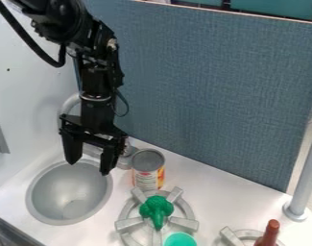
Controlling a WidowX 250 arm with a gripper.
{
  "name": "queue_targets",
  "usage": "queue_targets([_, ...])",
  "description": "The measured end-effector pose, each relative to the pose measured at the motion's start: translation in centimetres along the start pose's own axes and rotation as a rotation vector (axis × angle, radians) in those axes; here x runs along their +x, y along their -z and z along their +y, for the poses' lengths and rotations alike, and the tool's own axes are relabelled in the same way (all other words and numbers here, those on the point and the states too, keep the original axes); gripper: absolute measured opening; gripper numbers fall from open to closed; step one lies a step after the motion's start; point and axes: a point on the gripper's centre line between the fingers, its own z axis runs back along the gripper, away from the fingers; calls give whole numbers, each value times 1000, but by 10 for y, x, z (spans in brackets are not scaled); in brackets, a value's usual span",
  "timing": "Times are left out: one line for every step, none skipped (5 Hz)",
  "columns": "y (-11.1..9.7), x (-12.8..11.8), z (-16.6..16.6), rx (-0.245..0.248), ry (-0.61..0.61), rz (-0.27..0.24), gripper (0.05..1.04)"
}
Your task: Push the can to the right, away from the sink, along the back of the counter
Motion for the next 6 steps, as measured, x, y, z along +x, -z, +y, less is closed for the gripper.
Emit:
queue_targets([8,-2,-1,-2,2,29,1001])
queue_targets([23,20,19,-19,-32,16,1001])
queue_targets([47,40,45,-33,-98,0,1000])
queue_targets([66,60,55,-10,-123,-31,1001])
queue_targets([85,76,62,30,-198,-36,1001])
queue_targets([84,92,55,98,-270,-141,1001])
